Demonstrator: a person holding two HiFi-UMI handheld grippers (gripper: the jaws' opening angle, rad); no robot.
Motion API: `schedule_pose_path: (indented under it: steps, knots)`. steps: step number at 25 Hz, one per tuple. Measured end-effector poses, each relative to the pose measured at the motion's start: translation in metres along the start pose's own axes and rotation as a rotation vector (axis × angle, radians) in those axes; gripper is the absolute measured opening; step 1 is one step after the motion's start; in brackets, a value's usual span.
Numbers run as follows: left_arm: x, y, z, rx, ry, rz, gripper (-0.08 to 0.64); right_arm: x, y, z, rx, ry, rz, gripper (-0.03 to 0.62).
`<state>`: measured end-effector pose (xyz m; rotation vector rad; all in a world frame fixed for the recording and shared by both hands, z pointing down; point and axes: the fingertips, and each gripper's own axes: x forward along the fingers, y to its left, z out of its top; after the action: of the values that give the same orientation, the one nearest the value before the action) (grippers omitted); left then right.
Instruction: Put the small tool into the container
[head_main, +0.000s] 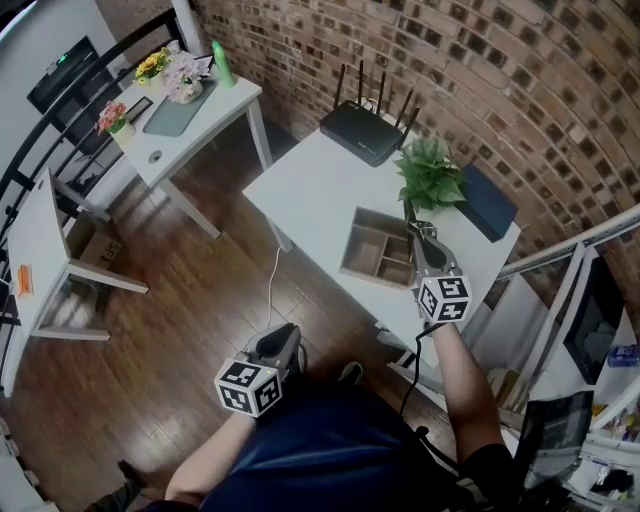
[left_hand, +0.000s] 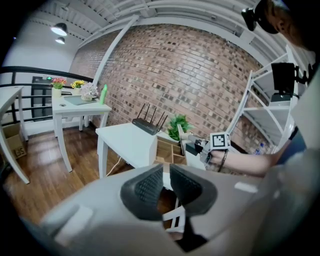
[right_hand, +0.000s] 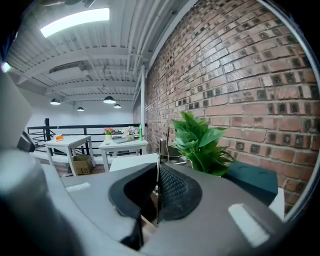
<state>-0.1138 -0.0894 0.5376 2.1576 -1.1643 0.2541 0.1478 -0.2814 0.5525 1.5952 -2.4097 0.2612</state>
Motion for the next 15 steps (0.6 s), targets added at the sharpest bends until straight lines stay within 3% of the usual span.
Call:
schedule_pose_path:
  steps: [8,15]
  knots:
    - [-0.001,0.002,-0.003,-0.010,0.002,0.015,0.041,0.008,0.012,-0.026,-0.127,0.014,0.051,0.015]
    - [0.000,0.001,-0.004,-0.010,0.008,0.011,0.041,0.004,0.010,-0.046,-0.186,0.081,0.015,0.015]
